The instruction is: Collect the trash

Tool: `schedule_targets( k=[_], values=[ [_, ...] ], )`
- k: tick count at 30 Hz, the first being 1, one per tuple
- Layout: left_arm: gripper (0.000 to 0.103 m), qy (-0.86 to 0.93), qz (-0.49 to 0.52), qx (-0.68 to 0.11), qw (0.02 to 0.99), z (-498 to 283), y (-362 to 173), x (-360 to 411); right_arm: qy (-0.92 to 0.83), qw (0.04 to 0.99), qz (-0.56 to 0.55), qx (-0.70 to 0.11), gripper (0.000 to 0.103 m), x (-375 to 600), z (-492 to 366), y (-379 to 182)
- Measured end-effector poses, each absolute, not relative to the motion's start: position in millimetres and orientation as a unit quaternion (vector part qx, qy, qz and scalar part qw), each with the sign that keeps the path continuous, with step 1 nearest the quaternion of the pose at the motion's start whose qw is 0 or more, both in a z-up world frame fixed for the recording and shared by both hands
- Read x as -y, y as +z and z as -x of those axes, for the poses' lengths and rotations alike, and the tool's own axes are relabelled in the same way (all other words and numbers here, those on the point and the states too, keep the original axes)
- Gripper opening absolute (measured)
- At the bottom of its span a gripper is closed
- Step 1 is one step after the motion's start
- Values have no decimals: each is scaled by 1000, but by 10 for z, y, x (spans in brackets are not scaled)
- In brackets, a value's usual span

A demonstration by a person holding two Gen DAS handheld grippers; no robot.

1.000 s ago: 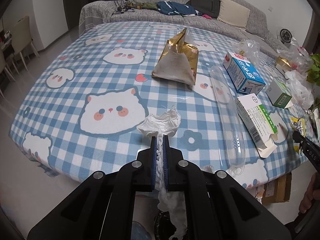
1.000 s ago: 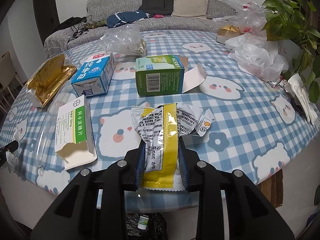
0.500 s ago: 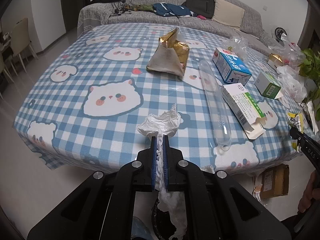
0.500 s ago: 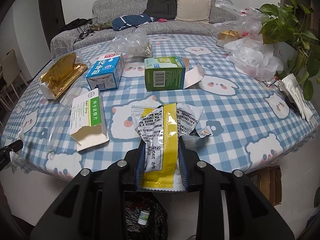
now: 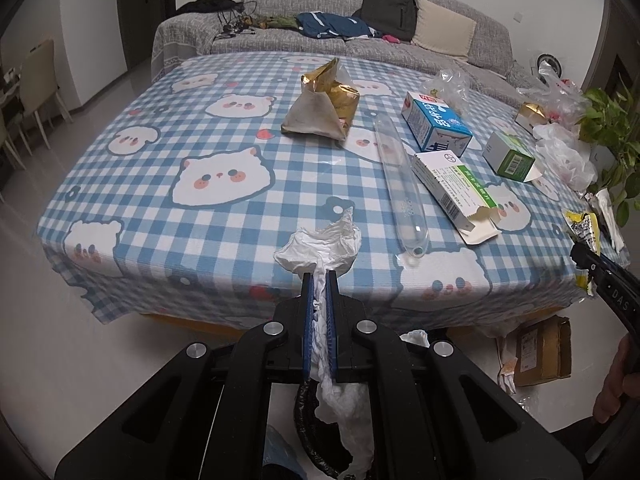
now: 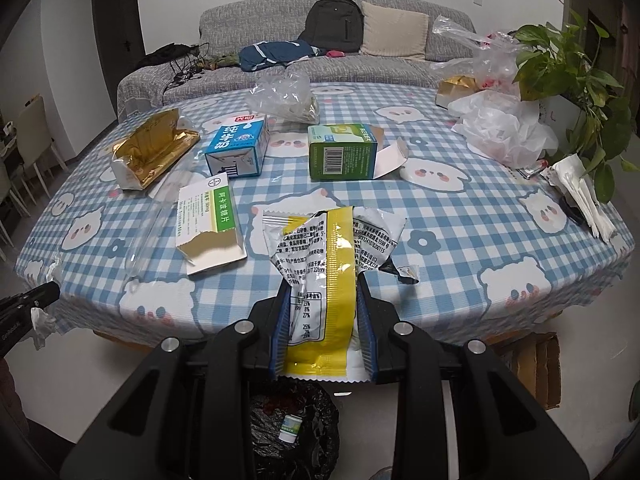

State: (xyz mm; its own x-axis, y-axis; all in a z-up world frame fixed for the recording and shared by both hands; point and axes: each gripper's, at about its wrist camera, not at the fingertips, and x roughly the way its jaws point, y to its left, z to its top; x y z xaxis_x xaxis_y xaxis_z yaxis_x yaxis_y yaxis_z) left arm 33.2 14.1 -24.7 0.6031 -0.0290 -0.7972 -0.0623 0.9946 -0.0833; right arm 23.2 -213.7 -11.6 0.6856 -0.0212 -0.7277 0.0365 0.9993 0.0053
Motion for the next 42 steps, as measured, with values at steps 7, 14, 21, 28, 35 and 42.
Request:
schedule_targets(
  k=[7, 14, 21, 28, 35, 42],
  values=[
    [5, 2, 53, -442, 895, -98, -255, -94, -5, 922, -8, -387, 28, 2092, -31, -59],
    [5, 3, 55, -442, 895, 84, -309, -75, 17, 924, -8, -382, 28, 2006, 159, -77],
    [5, 2, 58, -440, 896, 265, -432, -73, 35, 923, -8, -383, 28, 1929, 321, -147],
    [5, 5, 61, -448, 892, 415, -637, -110, 48, 918, -3, -394, 28, 1804, 461, -299],
    [5, 9, 66, -456, 887, 500, -856, -166, 60, 907, 5, -417, 28, 1594, 534, -594],
    [5, 11, 67, -466, 882, 535, -1123, -227, 67, 894, 7, -443, 28, 1417, 560, -962]
  ],
)
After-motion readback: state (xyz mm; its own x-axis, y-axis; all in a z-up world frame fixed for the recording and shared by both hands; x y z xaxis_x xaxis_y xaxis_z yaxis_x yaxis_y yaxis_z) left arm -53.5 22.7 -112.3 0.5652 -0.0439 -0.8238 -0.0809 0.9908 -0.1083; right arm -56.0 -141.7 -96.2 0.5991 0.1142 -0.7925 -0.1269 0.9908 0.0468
